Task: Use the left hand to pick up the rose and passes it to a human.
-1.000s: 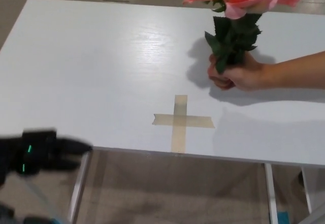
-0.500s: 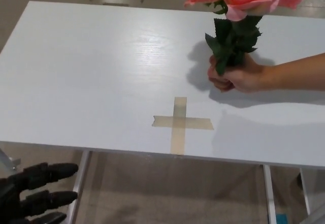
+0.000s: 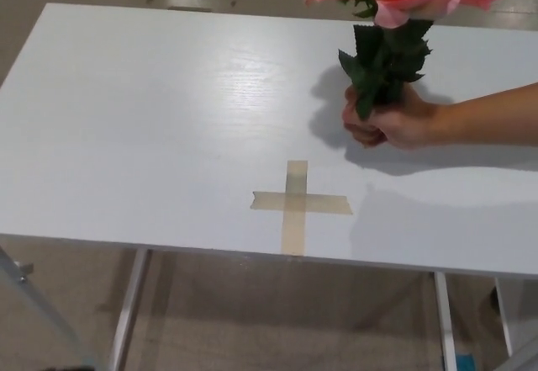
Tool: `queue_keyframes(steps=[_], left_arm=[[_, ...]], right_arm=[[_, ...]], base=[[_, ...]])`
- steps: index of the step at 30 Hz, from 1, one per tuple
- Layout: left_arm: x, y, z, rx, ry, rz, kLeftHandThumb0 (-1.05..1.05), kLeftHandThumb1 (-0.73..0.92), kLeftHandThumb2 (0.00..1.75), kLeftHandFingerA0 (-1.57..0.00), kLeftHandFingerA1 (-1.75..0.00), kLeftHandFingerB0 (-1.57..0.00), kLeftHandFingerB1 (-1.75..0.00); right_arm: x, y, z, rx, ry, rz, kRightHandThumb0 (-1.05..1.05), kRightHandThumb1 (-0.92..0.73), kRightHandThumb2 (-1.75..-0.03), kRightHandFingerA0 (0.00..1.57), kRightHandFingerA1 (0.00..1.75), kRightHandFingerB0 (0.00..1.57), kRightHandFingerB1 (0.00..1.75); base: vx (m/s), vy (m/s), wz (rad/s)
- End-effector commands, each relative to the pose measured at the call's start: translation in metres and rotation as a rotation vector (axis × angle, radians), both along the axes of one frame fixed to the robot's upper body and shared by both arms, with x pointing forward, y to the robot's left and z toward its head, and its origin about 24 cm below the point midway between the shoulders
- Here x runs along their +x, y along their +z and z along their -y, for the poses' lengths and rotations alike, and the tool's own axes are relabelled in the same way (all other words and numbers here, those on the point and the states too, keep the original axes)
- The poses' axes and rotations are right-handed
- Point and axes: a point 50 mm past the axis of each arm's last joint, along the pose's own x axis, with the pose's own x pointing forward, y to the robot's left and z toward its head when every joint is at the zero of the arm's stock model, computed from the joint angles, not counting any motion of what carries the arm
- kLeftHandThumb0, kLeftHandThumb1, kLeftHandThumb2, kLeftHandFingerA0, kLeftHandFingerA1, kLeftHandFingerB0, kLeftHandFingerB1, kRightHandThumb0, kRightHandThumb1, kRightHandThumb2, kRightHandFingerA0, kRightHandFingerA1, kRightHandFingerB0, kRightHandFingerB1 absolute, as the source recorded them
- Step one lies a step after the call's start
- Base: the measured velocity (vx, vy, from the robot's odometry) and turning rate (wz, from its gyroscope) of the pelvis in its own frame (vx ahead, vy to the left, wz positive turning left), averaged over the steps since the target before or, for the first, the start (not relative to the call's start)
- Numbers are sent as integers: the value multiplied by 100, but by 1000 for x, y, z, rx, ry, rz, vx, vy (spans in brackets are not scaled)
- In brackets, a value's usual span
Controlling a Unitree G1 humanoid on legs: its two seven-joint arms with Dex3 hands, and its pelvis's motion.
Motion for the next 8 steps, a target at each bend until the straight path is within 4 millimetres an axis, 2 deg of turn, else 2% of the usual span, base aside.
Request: queue_keyframes(steps=[1,4,5,8], left_arm=[[-12,-16,-6,298,-34,-45,-68,56,58,-35,-34,-31,-31],[-12,-16,-6,303,-37,-41,-68,56,58,-35,-34,-31,-31],[-10,-16,-5,300,-38,-35,-65,45,84,-35,-50,-17,-40],[-12,-18,-4,291,-40,-41,-63,44,83,-34,-50,-17,-40]], right_arm=[[-15,-7,-1,-3,-50,-9,-35,-70,-60,60,41,47,36],[-15,-7,-1,-3,-52,-10,-35,-70,-60,60,41,47,36],[-15,-7,-1,-3,-55,-9,-35,-70,-60,60,41,47,37],[-17,-8,0,-1,-64,-11,-35,-70,-60,60,41,48,37]], base=[[0,0,0],[0,0,0],[0,0,0],[0,0,0]])
